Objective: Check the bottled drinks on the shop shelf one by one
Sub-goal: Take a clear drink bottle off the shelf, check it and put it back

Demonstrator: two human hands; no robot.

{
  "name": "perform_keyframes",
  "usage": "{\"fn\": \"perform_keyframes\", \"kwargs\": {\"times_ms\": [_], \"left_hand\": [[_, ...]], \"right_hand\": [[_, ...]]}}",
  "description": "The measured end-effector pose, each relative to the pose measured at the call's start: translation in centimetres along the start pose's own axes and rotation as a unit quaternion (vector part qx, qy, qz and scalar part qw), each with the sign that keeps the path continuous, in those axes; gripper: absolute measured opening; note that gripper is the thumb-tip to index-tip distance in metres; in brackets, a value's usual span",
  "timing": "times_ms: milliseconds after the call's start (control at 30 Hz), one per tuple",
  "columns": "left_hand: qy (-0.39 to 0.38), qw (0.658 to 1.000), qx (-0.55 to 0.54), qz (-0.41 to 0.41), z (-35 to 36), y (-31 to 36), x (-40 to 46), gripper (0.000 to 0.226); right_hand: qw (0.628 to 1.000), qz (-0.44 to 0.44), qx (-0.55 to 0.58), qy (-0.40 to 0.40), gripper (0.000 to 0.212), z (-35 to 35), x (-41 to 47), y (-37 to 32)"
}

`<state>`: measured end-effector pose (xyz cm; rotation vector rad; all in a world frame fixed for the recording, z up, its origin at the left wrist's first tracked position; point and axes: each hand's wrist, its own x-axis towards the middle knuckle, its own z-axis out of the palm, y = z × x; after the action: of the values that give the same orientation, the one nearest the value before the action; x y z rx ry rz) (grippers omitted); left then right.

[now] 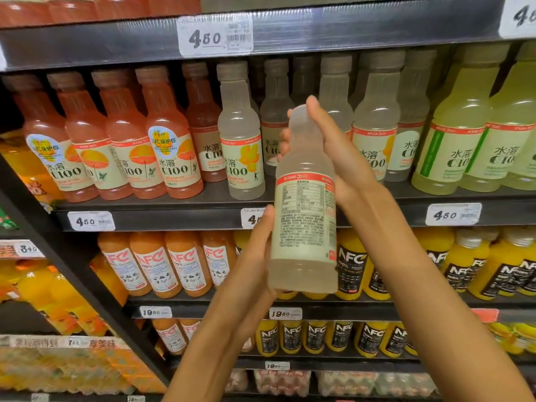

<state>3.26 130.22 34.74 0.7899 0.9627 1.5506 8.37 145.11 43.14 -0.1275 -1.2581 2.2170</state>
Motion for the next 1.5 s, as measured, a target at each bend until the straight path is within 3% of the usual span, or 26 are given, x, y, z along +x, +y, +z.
{"fn": "perform_keyframes", "kwargs": {"times_ms": [100,200,333,467,633,733,833,933,1033,1167,1333,1433,1500], "left_hand": [[0.018,0.997,0.068,0.015,-0.2,0.0,0.0,0.07],[0.013,0.998,0.052,0.017,0.2,-0.2,0.0,0.08],[-0.011,0.999,-0.035,0.022,0.5,-0.2,-0.4,0.062],[-0.076,0.984,-0.163,0.001,0.8,0.4,-0.8,0.067],[-0.014,0.999,-0.036,-0.011,0.6,0.7,-1.2,0.075],[-0.006,0.999,-0.028,-0.02,0.6,1.1,-1.6,0.07],[-0.033,0.991,-0.126,-0.031,1.1,1.6,-2.5,0.063],[-0.03,0.978,-0.207,-0.021,2.4,2.7,-3.5,0.073],[0.051,0.967,-0.249,0.008,3.7,3.8,-3.5,0.08],[0.056,0.958,-0.275,0.053,4.7,4.3,-3.1,0.068],[-0.075,0.974,-0.214,0.0,2.9,2.7,-3.8,0.069],[-0.002,0.997,-0.073,0.006,1.3,0.5,-2.6,0.097],[0.032,0.999,0.018,0.027,0.6,-0.2,-2.0,0.097]], "right_hand": [[0.994,-0.029,-0.106,0.024,0.023,-0.2,0.0,-0.7],[0.989,-0.026,-0.141,0.031,0.03,-0.2,-0.2,-0.7],[0.999,0.003,-0.03,-0.022,0.042,-0.2,-0.7,-0.1],[0.999,0.023,-0.005,-0.036,0.041,0.0,-0.9,0.8],[0.998,-0.004,-0.068,-0.011,0.036,0.7,-0.7,0.4],[0.994,-0.016,-0.109,0.021,0.025,0.7,-0.5,0.1],[0.992,0.076,-0.097,0.035,0.026,0.3,-0.2,0.3],[0.982,0.174,-0.07,0.002,0.039,-0.5,-0.4,0.9],[0.98,0.188,-0.059,-0.01,0.025,-1.1,-0.4,1.6],[0.98,0.192,-0.047,0.003,0.021,-1.3,-0.4,2.4],[0.987,0.121,-0.103,0.002,0.038,-0.8,-0.8,1.1],[0.99,0.002,-0.141,-0.025,0.023,0.1,-1.2,0.2],[0.987,-0.049,-0.145,-0.057,0.021,0.5,-1.7,-0.2]]}}
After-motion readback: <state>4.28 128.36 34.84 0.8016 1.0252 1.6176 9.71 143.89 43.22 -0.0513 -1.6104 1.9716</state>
